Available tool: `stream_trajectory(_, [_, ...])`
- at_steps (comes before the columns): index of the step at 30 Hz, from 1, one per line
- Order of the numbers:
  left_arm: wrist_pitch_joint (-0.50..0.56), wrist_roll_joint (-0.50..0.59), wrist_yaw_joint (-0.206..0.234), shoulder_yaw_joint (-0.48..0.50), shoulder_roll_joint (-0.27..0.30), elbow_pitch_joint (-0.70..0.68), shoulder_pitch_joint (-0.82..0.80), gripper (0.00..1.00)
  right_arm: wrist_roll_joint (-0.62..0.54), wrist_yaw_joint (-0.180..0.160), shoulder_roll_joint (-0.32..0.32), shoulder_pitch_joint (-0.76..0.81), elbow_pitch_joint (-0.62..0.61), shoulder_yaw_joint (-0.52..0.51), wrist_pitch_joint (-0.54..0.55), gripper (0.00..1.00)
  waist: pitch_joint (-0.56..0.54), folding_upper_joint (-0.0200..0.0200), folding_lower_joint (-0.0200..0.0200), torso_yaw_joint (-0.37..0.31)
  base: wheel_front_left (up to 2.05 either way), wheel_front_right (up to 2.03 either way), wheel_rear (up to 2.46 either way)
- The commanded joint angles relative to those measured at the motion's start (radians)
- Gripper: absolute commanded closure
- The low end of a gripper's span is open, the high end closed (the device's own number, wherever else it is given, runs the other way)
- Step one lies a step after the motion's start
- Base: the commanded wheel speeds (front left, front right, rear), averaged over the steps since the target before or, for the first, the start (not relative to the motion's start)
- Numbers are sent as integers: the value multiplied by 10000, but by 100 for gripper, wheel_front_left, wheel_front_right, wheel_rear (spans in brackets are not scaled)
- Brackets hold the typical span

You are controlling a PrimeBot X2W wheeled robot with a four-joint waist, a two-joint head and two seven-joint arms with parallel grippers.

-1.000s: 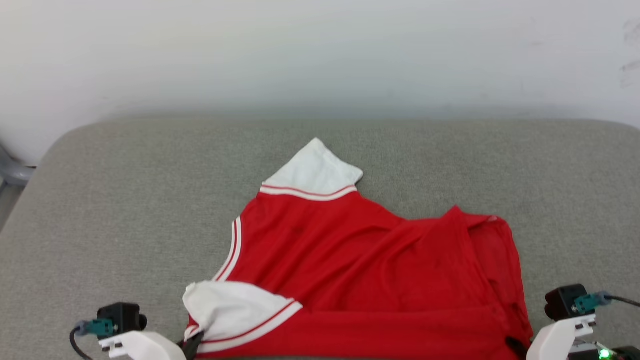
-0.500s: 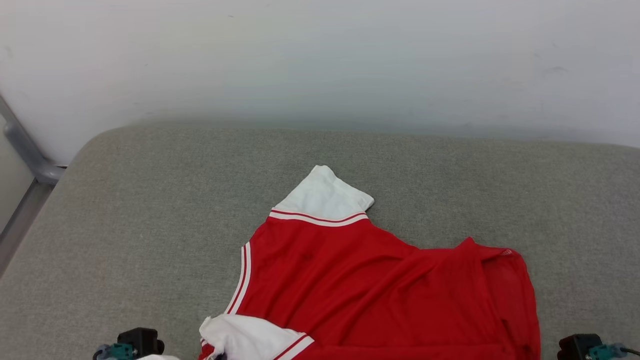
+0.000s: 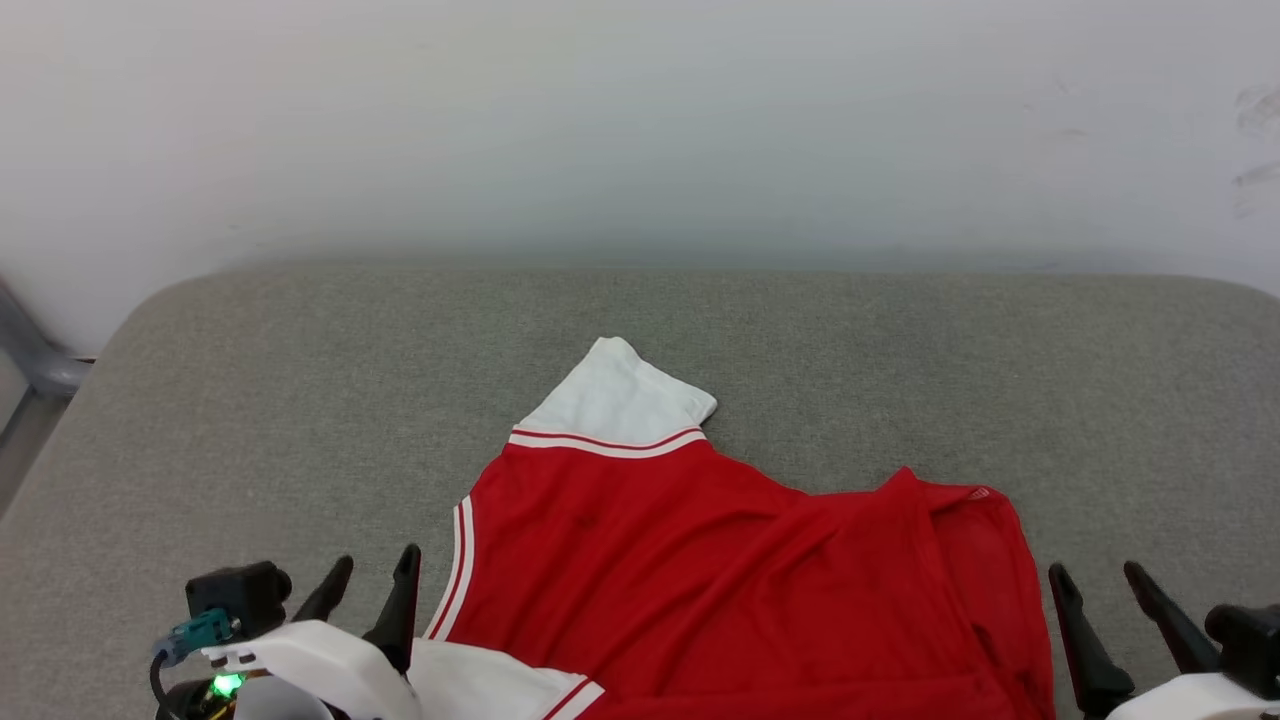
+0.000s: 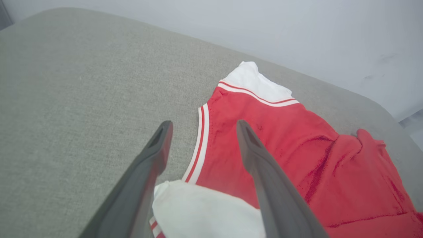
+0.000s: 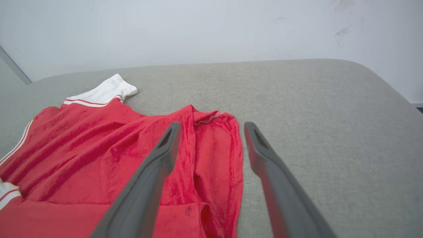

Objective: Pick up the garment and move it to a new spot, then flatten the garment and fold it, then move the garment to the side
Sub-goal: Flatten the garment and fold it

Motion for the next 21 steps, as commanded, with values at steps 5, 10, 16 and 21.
stream_trajectory(5, [-854, 700, -16, 24, 88, 24, -882, 0, -492, -7, 255, -556, -750, -96, -393, 0, 342, -1, 1, -318, 0, 0, 0])
stream_trajectory(10, [-985, 966, -219, -3, 137, 250, -2150, 0, -674, -6, 400, -1163, -1428, -36, -394, 0, 1370, -1, 1, -670, 0, 0, 0])
stream_trajectory(16, [-234, 996, -802, -301, 303, 875, -4082, 0, -869, -7, 476, -1976, -1728, 63, -458, 0, 2728, -1, 1, -1184, 0, 0, 0])
stream_trajectory(21, [1195, 381, -1402, -263, 485, 1772, -5728, 0, -897, -7, 541, -2506, -1705, 133, -534, 0, 3531, -1, 1, -1607, 0, 0, 0])
